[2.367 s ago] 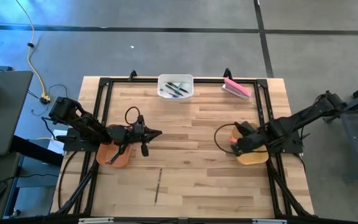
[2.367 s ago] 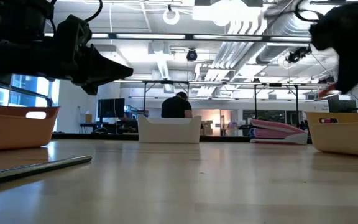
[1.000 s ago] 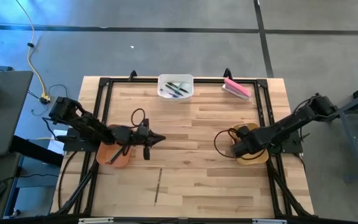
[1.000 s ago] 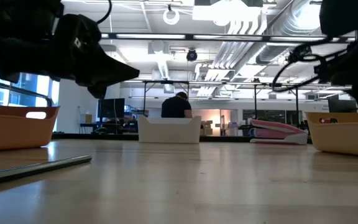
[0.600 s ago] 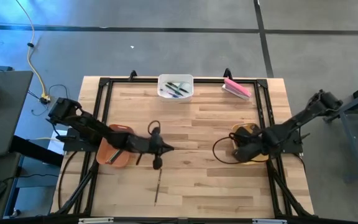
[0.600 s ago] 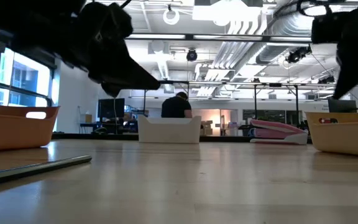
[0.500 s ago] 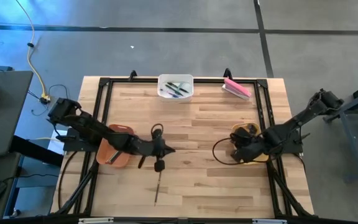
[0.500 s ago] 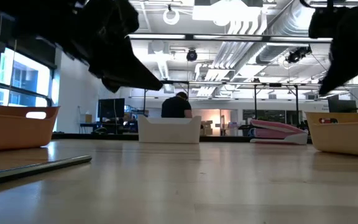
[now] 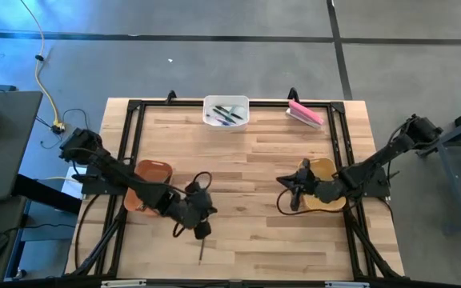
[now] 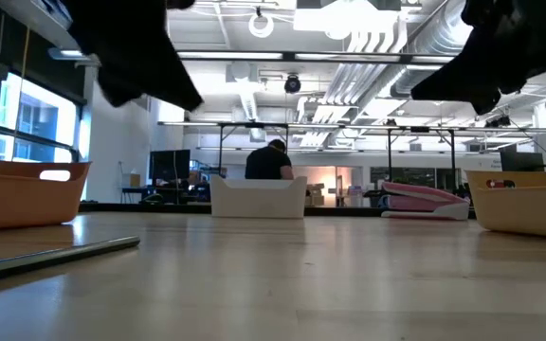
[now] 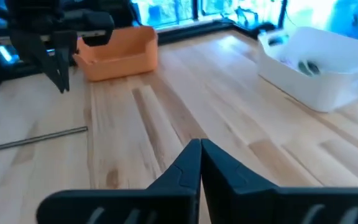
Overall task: Sort crayons/erasers/pens/pencils in bins
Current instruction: Put the blue pencil into the orange bin
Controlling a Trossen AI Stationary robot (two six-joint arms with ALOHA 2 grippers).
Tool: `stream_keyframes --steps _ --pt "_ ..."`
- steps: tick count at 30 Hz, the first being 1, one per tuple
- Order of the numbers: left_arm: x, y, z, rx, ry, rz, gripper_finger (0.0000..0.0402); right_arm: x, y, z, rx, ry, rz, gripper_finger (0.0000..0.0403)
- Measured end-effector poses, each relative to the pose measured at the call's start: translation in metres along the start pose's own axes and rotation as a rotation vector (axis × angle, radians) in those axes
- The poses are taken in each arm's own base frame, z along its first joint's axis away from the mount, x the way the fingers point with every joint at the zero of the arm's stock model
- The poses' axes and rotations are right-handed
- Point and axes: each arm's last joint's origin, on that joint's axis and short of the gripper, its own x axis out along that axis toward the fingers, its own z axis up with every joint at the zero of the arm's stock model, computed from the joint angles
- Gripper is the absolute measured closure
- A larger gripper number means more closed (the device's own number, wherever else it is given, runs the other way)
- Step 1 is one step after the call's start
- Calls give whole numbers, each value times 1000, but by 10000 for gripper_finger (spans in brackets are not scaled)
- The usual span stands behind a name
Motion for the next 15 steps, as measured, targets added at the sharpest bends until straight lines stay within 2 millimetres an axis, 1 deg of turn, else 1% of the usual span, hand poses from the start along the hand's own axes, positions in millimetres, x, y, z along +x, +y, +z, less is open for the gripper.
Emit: stream_keyframes --steps 3,5,9,15 --pt "-10 -11 -2 -69 29 10 402 -1 -2 -6 -15 -19 34 402" --pt "-12 -18 -5 -120 48 14 402 -1 -3 -8 -3 -30 42 401" --pt "-11 -33 -10 -197 103 50 402 -2 -3 -9 3 -41 46 402" --pt "-4 -61 -13 -286 240 186 402 -6 2 -13 -10 -34 81 402"
